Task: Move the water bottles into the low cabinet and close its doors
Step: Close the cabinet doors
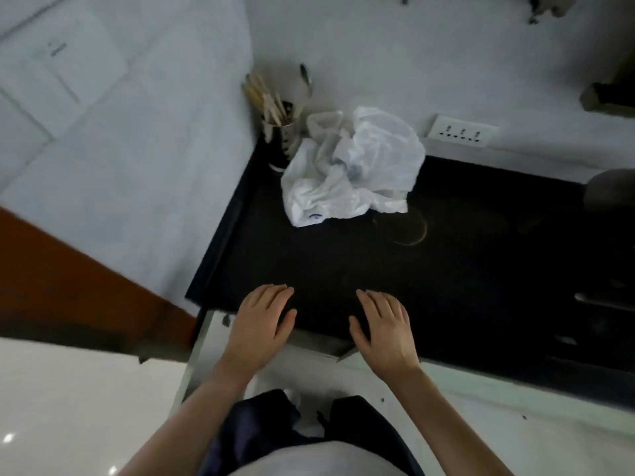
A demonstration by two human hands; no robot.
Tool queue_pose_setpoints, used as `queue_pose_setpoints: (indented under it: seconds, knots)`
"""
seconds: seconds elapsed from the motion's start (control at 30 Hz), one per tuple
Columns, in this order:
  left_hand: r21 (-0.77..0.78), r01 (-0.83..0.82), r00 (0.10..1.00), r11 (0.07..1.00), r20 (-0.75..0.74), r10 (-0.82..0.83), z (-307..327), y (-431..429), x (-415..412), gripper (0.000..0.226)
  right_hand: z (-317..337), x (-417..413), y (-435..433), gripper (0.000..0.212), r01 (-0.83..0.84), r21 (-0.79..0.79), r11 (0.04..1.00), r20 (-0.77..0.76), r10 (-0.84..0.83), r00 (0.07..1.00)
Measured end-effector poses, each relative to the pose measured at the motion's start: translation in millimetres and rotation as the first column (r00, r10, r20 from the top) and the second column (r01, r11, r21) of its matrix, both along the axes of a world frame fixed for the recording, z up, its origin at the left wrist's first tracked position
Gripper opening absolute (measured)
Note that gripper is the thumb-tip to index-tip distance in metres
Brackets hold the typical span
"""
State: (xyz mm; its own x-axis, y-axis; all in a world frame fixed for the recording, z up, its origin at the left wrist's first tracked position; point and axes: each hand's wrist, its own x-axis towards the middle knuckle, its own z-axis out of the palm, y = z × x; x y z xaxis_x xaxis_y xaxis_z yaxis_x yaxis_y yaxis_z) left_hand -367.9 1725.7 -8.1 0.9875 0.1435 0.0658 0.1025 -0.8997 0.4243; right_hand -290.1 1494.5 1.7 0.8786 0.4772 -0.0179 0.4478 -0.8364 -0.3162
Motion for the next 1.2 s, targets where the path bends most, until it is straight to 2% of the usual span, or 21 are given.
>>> queue_pose_setpoints:
  seconds: [0.17,0.3,0.4,0.5,0.6,0.73,0.83,0.93,1.2]
  knots:
    - [0.004,-0.322,0.945,0.947,-0.061,0.321,-5.7,-18.6,-67.5,0.050,-12.9,0.1,16.9,0.054,-0.355,0.004,0.935,-0.043,0.355,0.934]
    - [-0.004,-0.549,0.830,0.836,-0.118,0.545,0.5,-31.6,-111.8,0.057,-18.6,-5.6,40.1,0.052,-0.553,0.058,0.831,-0.018,0.554,0.832]
    - [-0.003,-0.679,0.731,0.734,-0.100,0.675,6.7,-32.7,-135.5,0.058,-18.3,-9.3,59.7,0.054,-0.625,0.075,0.777,-0.009,0.627,0.779]
    - [0.011,-0.755,0.652,0.656,-0.089,0.753,-0.1,-23.7,-155.8,0.057,-25.3,-11.3,71.3,0.055,-0.638,0.106,0.762,-0.009,0.643,0.766]
    - [0.026,-0.797,0.597,0.603,-0.110,0.795,-19.5,-8.3,-173.3,0.062,-44.8,-7.0,76.3,0.057,-0.602,0.096,0.793,-0.050,0.608,0.792]
    - [0.026,-0.835,0.531,0.549,-0.219,0.819,-55.3,6.9,-189.2,0.066,-74.5,1.8,74.9,0.054,-0.593,-0.019,0.805,-0.009,0.593,0.805]
    - [0.039,-0.843,0.496,0.536,-0.329,0.804,-86.3,12.7,-198.2,0.069,-93.5,6.7,72.8,0.049,-0.538,-0.019,0.843,-0.069,0.535,0.842]
    - [0.021,-0.845,0.489,0.534,-0.376,0.787,-108.0,14.2,-201.4,0.067,-108.4,11.7,70.1,0.048,-0.510,0.009,0.860,-0.032,0.510,0.860]
    - [-0.059,-0.868,0.474,0.493,-0.392,0.788,-109.8,4.6,-195.4,0.040,-116.9,14.8,64.5,0.045,-0.532,0.043,0.846,-0.043,0.533,0.845]
